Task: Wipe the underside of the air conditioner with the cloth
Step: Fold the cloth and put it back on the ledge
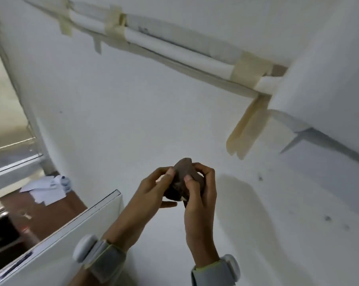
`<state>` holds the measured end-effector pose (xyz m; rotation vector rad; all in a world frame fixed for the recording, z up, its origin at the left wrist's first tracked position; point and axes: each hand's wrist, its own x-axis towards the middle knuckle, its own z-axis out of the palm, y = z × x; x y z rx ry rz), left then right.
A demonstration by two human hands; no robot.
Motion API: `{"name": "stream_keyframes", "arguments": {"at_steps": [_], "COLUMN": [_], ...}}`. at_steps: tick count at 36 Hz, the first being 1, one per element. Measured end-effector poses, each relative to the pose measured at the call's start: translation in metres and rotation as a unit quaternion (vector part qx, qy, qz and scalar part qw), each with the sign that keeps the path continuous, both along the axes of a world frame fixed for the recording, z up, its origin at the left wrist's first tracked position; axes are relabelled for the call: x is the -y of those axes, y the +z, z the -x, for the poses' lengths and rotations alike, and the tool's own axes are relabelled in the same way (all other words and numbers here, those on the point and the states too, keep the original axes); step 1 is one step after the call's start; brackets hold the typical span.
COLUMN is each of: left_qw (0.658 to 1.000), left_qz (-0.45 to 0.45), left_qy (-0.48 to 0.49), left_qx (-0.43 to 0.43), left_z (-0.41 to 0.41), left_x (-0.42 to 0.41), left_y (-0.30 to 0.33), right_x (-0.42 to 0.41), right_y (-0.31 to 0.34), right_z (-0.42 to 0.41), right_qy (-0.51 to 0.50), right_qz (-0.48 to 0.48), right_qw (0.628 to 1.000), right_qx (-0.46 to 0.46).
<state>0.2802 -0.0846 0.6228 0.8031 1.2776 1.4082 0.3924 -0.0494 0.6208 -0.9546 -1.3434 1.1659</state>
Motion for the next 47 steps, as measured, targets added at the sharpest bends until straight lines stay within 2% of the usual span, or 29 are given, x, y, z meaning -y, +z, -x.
{"name": "stream_keyframes", "arguments": {"at_steps": [4, 8, 10, 15, 20, 23, 27, 30, 32, 34, 39, 44, 45, 47], "left_qw": [0.994, 0.982, 0.972, 0.960, 0.945, 0.934, 0.919, 0.905, 0.898, 0.890, 0.900, 0.907, 0.904, 0.886], "left_qz": [0.020, 0.040, 0.051, 0.068, 0.113, 0.142, 0.182, 0.200, 0.202, 0.200, 0.183, 0.192, 0.213, 0.277], "left_qy": [0.102, 0.178, 0.223, 0.266, 0.306, 0.315, 0.324, 0.334, 0.339, 0.349, 0.347, 0.344, 0.338, 0.301], "left_qx": [0.031, 0.054, 0.058, 0.059, -0.028, -0.092, -0.132, -0.173, -0.196, -0.214, -0.189, -0.146, -0.150, -0.217], "left_z": [0.050, 0.077, 0.099, 0.142, 0.195, 0.221, 0.246, 0.258, 0.266, 0.273, 0.293, 0.309, 0.313, 0.313], "left_x": [-0.004, -0.011, -0.017, -0.043, -0.071, -0.082, -0.088, -0.090, -0.094, -0.098, -0.113, -0.120, -0.119, -0.112], "left_y": [-0.038, -0.075, -0.104, -0.165, -0.243, -0.319, -0.413, -0.457, -0.486, -0.510, -0.538, -0.564, -0.577, -0.599], "right_x": [-0.026, -0.046, -0.056, -0.092, -0.131, -0.148, -0.160, -0.164, -0.164, -0.163, -0.166, -0.171, -0.169, -0.164], "right_y": [-0.039, -0.074, -0.104, -0.159, -0.242, -0.313, -0.396, -0.436, -0.466, -0.494, -0.543, -0.561, -0.568, -0.585], "right_z": [0.048, 0.075, 0.100, 0.153, 0.199, 0.220, 0.238, 0.245, 0.252, 0.256, 0.268, 0.279, 0.281, 0.282], "right_qy": [0.078, 0.113, 0.141, 0.206, 0.229, 0.262, 0.301, 0.310, 0.311, 0.295, 0.227, 0.237, 0.251, 0.293], "right_qz": [-0.021, -0.026, 0.004, 0.076, 0.075, 0.112, 0.166, 0.182, 0.151, 0.080, -0.090, -0.209, -0.220, -0.219], "right_qw": [0.990, 0.976, 0.970, 0.946, 0.929, 0.911, 0.888, 0.879, 0.883, 0.895, 0.892, 0.833, 0.814, 0.767], "right_qx": [0.114, 0.183, 0.196, 0.239, 0.282, 0.299, 0.305, 0.313, 0.316, 0.326, 0.381, 0.454, 0.475, 0.527]}}
